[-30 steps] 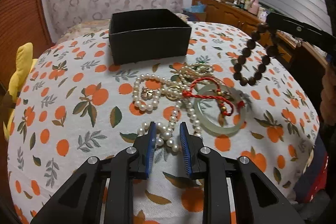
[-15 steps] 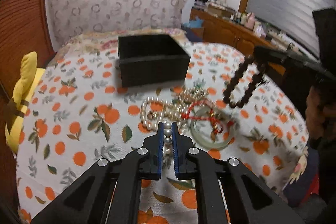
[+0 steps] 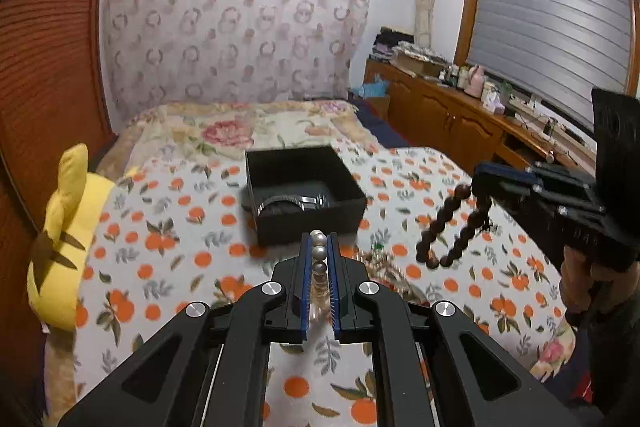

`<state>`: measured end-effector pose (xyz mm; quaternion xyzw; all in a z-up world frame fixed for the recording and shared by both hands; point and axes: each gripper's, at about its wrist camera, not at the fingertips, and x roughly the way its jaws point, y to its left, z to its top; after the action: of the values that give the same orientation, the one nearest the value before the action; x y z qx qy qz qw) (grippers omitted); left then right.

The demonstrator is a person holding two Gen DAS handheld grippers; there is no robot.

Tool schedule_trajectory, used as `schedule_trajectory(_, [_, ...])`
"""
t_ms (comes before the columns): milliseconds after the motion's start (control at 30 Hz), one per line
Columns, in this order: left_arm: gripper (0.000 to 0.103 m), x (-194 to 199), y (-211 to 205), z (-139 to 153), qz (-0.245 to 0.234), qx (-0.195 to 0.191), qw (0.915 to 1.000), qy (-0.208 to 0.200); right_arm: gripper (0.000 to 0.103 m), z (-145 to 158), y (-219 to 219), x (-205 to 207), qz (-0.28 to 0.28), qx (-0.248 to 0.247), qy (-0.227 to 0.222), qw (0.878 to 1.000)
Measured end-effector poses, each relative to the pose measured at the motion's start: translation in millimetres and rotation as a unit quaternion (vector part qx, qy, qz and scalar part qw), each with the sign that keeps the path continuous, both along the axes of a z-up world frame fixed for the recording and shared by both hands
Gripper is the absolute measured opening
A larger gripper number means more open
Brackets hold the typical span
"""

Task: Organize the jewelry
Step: 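Carry pearls in left tool toward the box while right tool drops the bracelet inside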

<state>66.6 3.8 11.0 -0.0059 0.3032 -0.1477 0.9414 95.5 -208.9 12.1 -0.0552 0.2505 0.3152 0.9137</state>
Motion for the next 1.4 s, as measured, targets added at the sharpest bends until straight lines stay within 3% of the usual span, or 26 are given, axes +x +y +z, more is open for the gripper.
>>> schedule_trajectory(367, [0.007, 15.7, -4.9, 43.0, 0.002, 0.007, 0.9992, -0.04, 0.013, 13.9, 6.3, 6.7, 0.002, 0.005, -0.015, 1.0])
schedule_trajectory(833, [0.007, 44.5, 1.8, 76.4, 0.015, -0.001, 0.998, -0.061, 0.013, 22.0, 10.1, 25.1, -0.006, 0.007, -0.019, 1.0])
schedule_trajectory(1400, [0.007, 95.4, -5.5, 124.9, 0.044, 0.033, 0.9947, -0.087, 0.013, 42.1, 26.5, 71.3, -0.017, -0.005, -0.038, 0.999])
